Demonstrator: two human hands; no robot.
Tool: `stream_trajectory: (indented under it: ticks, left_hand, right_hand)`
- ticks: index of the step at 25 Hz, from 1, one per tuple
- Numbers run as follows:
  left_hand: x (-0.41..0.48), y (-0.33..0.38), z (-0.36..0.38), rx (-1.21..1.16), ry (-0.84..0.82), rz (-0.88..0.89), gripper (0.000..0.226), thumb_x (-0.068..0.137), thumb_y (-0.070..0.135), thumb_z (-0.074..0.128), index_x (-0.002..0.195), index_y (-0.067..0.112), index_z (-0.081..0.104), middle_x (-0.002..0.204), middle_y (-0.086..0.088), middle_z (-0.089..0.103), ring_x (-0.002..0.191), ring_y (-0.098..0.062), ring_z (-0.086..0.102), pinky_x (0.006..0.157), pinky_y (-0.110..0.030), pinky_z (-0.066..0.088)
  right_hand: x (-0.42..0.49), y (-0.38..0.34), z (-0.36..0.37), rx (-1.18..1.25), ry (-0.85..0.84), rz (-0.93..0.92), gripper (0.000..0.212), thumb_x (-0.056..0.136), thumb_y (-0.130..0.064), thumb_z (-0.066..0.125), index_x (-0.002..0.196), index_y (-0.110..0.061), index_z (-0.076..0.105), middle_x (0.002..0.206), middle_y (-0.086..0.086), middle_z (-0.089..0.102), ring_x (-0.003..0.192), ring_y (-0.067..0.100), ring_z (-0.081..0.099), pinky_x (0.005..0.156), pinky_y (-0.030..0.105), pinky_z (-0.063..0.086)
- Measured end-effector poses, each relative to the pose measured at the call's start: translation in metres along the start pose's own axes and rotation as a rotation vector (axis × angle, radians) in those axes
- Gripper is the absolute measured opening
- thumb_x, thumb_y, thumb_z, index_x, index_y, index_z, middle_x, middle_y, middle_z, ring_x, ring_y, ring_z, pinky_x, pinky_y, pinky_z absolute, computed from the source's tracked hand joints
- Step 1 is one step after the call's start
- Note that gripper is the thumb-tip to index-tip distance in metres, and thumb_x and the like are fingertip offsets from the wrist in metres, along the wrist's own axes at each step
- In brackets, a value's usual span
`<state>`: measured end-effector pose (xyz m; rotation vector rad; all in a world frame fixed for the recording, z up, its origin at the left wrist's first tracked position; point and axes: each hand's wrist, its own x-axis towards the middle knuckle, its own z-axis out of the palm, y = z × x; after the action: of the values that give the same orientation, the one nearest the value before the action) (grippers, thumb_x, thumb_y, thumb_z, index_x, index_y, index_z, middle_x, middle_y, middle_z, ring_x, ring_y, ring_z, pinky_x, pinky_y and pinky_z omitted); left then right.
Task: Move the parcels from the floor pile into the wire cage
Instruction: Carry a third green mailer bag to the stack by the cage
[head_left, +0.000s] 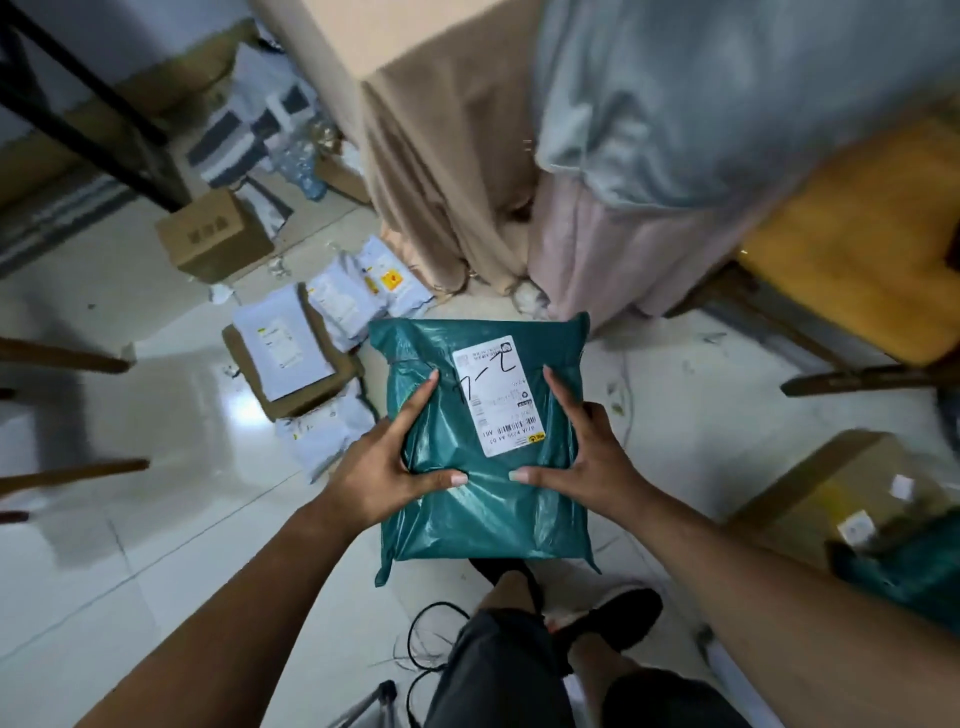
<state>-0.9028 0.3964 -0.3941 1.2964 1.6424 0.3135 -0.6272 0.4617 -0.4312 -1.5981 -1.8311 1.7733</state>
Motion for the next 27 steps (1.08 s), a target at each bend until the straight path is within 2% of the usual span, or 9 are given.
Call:
stream_trajectory:
  ticks: [2,5,8,11,16,19,21,24,27]
  left_hand:
    - [0.013,0.03,0.028,0.012,-0.05,0.032,0.116,0.07,0.063,0.086,0.152,0.066,0.005,0.155,0.022,0.041,0.14,-0.005,0.046,0.114,-0.024,0.038]
    - [0.036,0.083,0.082,0.07,-0.149,0.079,0.118,0.067,0.066,0.086,0.153,0.066,0.005,0.156,0.013,0.045,0.141,-0.013,0.049,0.117,-0.04,0.041]
    - [0.061,0.141,0.142,0.168,-0.25,0.121,0.117,0.068,0.062,0.087,0.151,0.068,0.004,0.153,0.009,0.05,0.136,-0.016,0.054,0.115,-0.041,0.043]
    - [0.082,0.191,0.201,0.189,-0.352,0.182,0.117,0.072,0.047,0.091,0.152,0.067,0.009,0.152,0.014,0.05,0.136,-0.01,0.053,0.116,-0.04,0.042]
    - [0.11,0.267,0.322,0.197,-0.552,0.292,0.119,0.071,0.019,0.094,0.154,0.061,0.02,0.153,0.024,0.043,0.141,-0.001,0.044,0.121,-0.042,0.036]
    - [0.125,0.294,0.385,0.271,-0.629,0.368,0.117,0.072,0.019,0.094,0.153,0.062,0.023,0.153,0.015,0.043,0.143,-0.007,0.043,0.121,-0.042,0.036]
    - [0.132,0.317,0.431,0.384,-0.654,0.418,0.113,0.073,0.023,0.093,0.15,0.066,0.022,0.147,0.007,0.043,0.14,-0.012,0.043,0.122,-0.037,0.033]
    - [0.139,0.359,0.494,0.54,-0.723,0.491,0.108,0.077,0.024,0.09,0.149,0.069,0.022,0.139,0.002,0.044,0.134,-0.017,0.044,0.117,-0.028,0.032]
    - [0.149,0.398,0.547,0.651,-0.841,0.584,0.108,0.077,0.026,0.09,0.15,0.067,0.021,0.137,-0.001,0.046,0.132,-0.02,0.047,0.119,-0.035,0.035]
  right_hand:
    - [-0.024,0.023,-0.03,0.022,0.049,0.013,0.124,0.066,-0.045,0.093,0.148,-0.07,0.003,0.138,0.001,0.031,0.133,0.015,0.037,0.115,0.026,0.028]
    - [-0.07,0.069,-0.079,0.088,0.169,0.042,0.124,0.067,-0.042,0.093,0.148,-0.069,0.004,0.136,0.002,0.032,0.131,0.014,0.037,0.118,0.029,0.028]
    - [-0.12,0.125,-0.12,0.172,0.311,0.086,0.125,0.066,-0.044,0.093,0.151,-0.065,0.005,0.132,0.002,0.035,0.126,0.01,0.039,0.114,0.021,0.026]
    - [-0.166,0.172,-0.146,0.256,0.456,0.118,0.124,0.065,-0.045,0.094,0.153,-0.063,0.007,0.133,0.001,0.036,0.129,0.006,0.039,0.113,0.015,0.024]
    - [-0.251,0.252,-0.178,0.407,0.72,0.217,0.124,0.064,-0.048,0.094,0.154,-0.06,0.009,0.138,-0.001,0.036,0.136,0.008,0.036,0.119,0.023,0.024]
    - [-0.281,0.291,-0.182,0.479,0.842,0.274,0.126,0.064,-0.05,0.094,0.153,-0.063,0.006,0.152,-0.003,0.034,0.141,0.008,0.031,0.122,0.033,0.026]
    - [-0.298,0.319,-0.183,0.552,0.95,0.351,0.127,0.063,-0.051,0.094,0.151,-0.065,0.004,0.154,0.001,0.03,0.144,0.013,0.028,0.123,0.037,0.027]
    - [-0.323,0.35,-0.184,0.717,1.081,0.466,0.128,0.064,-0.048,0.093,0.151,-0.065,0.001,0.144,0.004,0.031,0.134,0.012,0.033,0.117,0.026,0.026]
    - [-0.341,0.369,-0.189,0.839,1.219,0.52,0.128,0.065,-0.046,0.093,0.151,-0.064,0.001,0.136,-0.001,0.031,0.121,0.004,0.034,0.108,0.018,0.024]
